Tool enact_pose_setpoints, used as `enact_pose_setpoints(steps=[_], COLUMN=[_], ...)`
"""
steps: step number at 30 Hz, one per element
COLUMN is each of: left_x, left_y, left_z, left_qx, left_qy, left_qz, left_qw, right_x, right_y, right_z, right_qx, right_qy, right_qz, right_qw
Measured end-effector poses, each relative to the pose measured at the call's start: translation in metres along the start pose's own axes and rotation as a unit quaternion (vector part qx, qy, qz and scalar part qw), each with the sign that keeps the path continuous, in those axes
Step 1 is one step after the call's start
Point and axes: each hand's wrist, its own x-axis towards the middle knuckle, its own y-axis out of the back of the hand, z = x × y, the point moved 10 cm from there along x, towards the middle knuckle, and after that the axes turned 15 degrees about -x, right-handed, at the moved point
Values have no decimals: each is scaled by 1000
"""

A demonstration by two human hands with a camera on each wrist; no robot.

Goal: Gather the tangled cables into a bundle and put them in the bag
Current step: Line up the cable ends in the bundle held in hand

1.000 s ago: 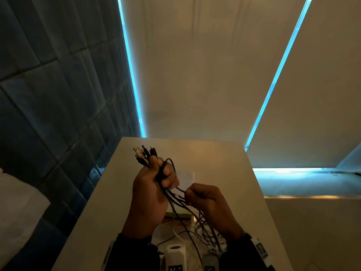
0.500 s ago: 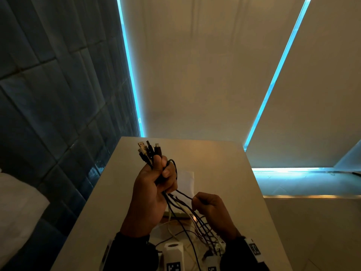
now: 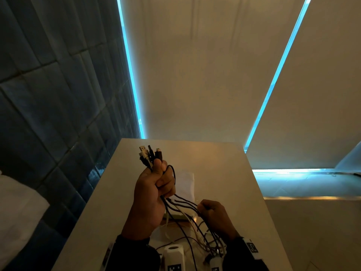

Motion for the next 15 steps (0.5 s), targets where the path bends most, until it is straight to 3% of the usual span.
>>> enact_pose_setpoints(steps=[3, 7, 11, 15], left_x=[2, 2, 1, -1], left_y=[6, 17, 22, 24], left_z=[1, 1, -5, -11], left_qx=[54, 102, 135, 142], left_qy=[-9, -15, -8, 0], left_qz=[34, 76, 108, 127], left_qw=[998, 992, 985, 982], right_x=[7, 0, -28, -52], right_y=[27, 70, 91, 79], right_z=[-8, -52, -119, -163], right_qx=[-12, 121, 228, 218], right_qy=[-21, 27, 146, 244], right_qz=[61, 128, 99, 22], right_qw=[998, 984, 958, 945])
